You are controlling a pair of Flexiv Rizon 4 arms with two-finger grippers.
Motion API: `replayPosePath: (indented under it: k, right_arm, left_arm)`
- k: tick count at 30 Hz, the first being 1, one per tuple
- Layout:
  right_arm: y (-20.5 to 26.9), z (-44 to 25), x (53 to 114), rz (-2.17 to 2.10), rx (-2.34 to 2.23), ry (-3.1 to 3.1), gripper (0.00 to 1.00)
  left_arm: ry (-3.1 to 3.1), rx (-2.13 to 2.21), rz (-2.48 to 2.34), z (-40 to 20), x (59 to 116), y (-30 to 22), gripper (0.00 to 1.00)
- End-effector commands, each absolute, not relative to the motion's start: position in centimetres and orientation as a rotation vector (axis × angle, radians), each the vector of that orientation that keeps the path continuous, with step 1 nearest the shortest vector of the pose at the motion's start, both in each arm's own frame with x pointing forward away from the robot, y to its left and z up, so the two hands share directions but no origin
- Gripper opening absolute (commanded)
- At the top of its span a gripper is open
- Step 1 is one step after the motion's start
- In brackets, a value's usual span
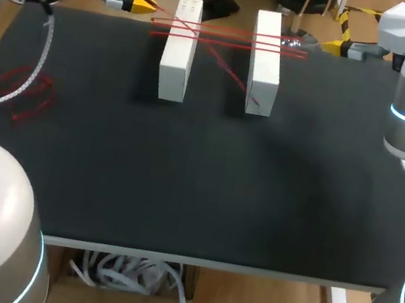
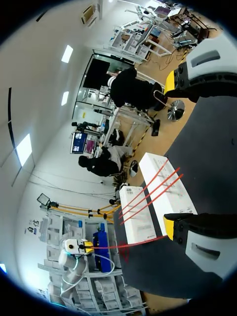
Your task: Grab the tape and strap the tape.
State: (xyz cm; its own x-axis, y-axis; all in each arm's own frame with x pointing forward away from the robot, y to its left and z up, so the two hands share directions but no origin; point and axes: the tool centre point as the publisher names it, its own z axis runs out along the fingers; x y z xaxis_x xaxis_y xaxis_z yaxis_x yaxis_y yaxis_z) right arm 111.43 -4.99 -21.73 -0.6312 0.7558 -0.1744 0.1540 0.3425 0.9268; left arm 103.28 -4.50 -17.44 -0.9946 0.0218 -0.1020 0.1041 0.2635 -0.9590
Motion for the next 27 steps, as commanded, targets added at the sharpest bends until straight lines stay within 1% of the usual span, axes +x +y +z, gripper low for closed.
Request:
replayPosePath:
  k: [1, 14, 27]
  right_arm:
    - [-5.0, -21.7, 111.4, 1.292, 0.792, 2.01, 1.0]
    - [-5.0, -21.7, 111.4, 1.292, 0.792, 2.01, 1.0]
    - [-5.0, -21.7, 111.4, 1.292, 0.792, 2.01, 1.0]
  left_arm:
    - [2.364, 0.097, -1.908, -17.1, 102.7, -4.9, 0.0]
    - [2.047, 0.249, -2.313, -16.2, 101.2, -5.9, 0.0]
    - [1.812, 0.091, -2.491, -15.8, 98.2, -4.7, 0.0]
